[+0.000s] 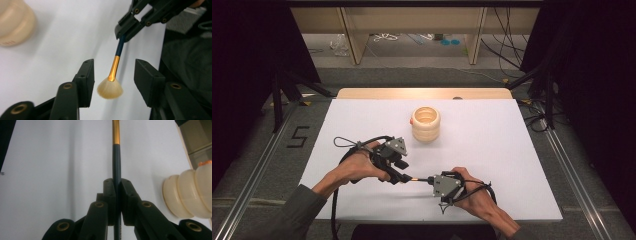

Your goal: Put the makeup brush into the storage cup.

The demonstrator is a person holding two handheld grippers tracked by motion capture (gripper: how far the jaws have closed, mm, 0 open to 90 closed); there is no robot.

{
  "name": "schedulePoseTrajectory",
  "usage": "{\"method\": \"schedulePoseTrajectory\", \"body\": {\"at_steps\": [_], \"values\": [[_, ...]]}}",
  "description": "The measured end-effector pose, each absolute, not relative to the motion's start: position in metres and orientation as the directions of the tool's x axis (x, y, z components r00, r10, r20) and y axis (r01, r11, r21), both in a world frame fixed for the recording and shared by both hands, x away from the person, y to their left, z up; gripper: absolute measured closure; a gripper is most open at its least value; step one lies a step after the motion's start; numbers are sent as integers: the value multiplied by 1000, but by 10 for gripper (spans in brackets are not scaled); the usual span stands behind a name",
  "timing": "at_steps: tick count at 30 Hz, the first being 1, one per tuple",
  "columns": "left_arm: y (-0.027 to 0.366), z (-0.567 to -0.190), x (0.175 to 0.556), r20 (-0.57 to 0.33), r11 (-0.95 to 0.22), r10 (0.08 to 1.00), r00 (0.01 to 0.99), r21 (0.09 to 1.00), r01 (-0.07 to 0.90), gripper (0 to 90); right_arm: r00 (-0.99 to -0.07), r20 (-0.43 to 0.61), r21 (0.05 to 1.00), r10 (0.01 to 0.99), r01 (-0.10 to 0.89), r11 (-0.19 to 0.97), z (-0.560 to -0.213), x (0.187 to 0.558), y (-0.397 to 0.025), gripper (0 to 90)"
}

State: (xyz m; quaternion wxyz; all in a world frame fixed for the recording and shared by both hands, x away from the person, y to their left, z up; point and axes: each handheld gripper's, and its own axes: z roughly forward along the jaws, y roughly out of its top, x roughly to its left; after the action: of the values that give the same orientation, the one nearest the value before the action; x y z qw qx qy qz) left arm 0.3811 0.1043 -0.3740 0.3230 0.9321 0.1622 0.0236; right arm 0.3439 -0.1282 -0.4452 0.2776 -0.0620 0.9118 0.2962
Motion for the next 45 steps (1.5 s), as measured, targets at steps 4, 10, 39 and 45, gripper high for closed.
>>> {"method": "schedulePoseTrajectory", "body": {"at_steps": [4,10,39,45], "values": [[109,-371,376,-34,-666,378,925,685,297,429,-873,-463,597,151,-181,781,-442,349,-137,843],[118,-376,374,-25,-582,468,883,743,330,348,-891,-337,723,304,-38,690,-438,358,-151,843],[127,-420,358,-147,-341,597,789,844,415,301,-894,-107,874,435,123,470,-432,372,-167,843],[125,-422,357,-154,-319,596,788,855,408,306,-895,-92,879,437,132,458,-433,372,-166,843]]}}
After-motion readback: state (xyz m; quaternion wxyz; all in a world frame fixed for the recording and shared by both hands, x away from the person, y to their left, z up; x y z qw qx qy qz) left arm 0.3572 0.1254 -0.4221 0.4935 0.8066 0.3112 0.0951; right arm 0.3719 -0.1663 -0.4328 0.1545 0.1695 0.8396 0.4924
